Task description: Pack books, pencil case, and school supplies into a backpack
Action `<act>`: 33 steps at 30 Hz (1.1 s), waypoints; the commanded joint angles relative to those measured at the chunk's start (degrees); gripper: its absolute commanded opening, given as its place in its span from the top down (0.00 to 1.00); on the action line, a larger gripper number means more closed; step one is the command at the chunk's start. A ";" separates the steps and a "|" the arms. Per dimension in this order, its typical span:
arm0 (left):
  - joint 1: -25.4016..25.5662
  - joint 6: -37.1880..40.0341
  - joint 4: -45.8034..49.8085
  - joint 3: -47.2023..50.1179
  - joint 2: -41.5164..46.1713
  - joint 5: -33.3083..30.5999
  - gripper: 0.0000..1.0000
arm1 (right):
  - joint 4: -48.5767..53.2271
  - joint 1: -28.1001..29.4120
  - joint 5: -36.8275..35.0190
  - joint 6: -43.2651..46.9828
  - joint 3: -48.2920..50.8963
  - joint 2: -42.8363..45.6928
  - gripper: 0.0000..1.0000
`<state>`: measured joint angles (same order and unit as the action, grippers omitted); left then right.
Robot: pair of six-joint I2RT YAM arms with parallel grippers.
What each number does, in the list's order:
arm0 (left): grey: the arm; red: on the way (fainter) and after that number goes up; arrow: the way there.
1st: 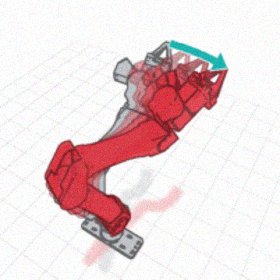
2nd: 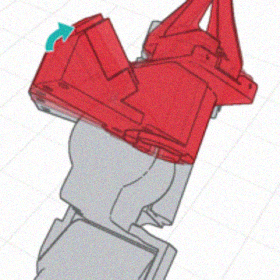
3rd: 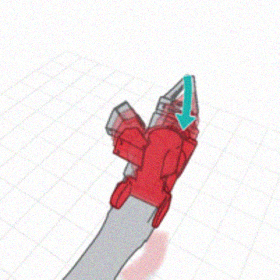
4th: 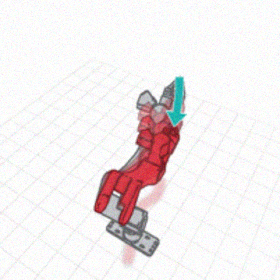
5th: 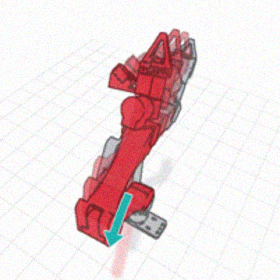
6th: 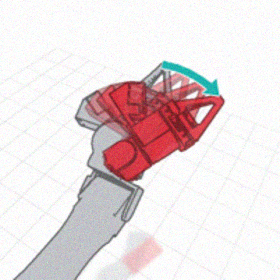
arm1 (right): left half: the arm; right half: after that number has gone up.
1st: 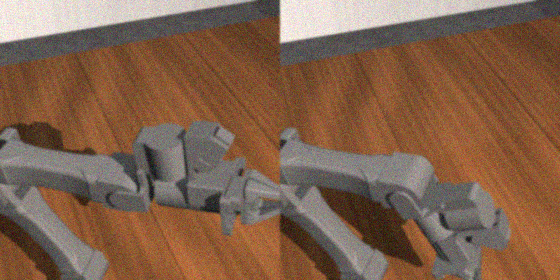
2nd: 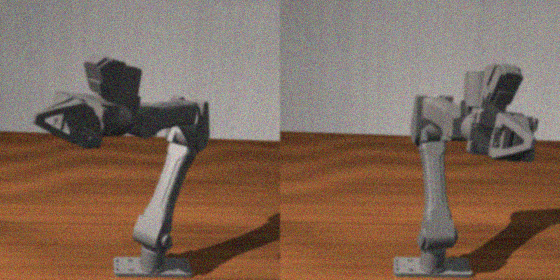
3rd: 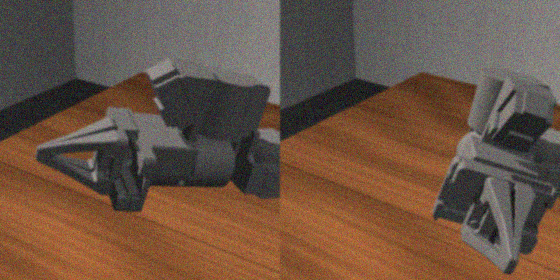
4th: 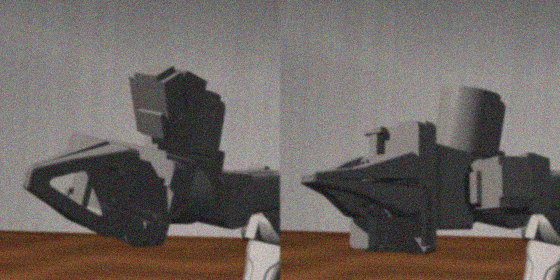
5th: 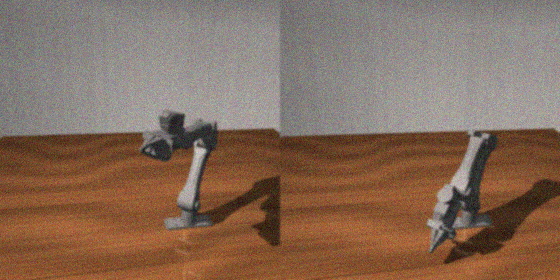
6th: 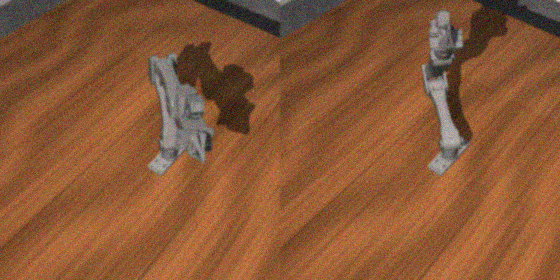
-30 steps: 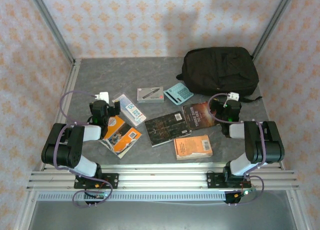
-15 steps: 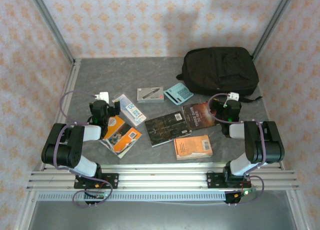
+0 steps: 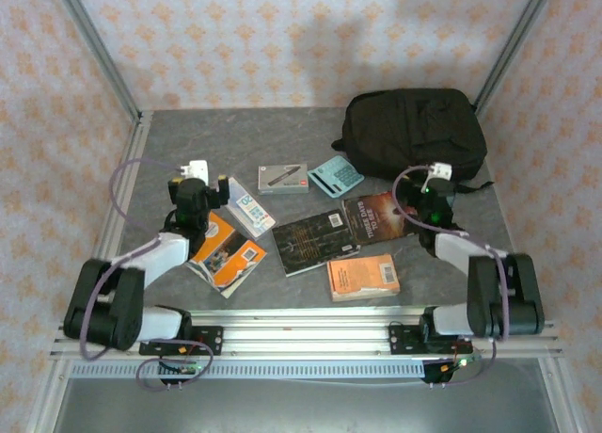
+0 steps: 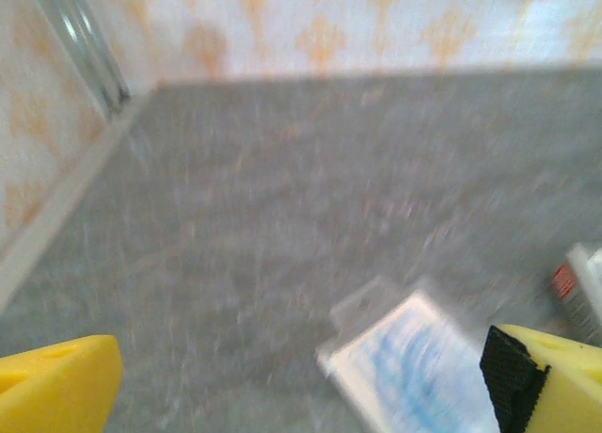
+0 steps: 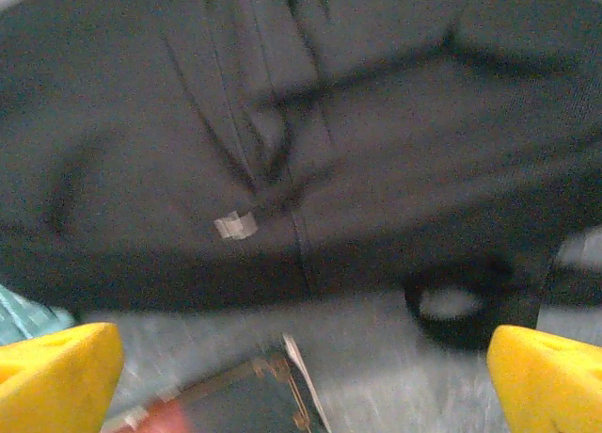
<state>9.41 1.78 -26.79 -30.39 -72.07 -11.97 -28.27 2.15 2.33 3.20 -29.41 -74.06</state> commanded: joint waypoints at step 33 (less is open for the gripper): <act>19.07 -31.79 71.43 -40.61 6.46 1.09 0.00 | 65.77 28.52 -17.74 -2.04 -64.64 -16.47 0.00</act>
<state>28.82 -26.37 40.53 -69.14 -65.36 -12.36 33.45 30.76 -10.79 -2.17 -89.76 -87.22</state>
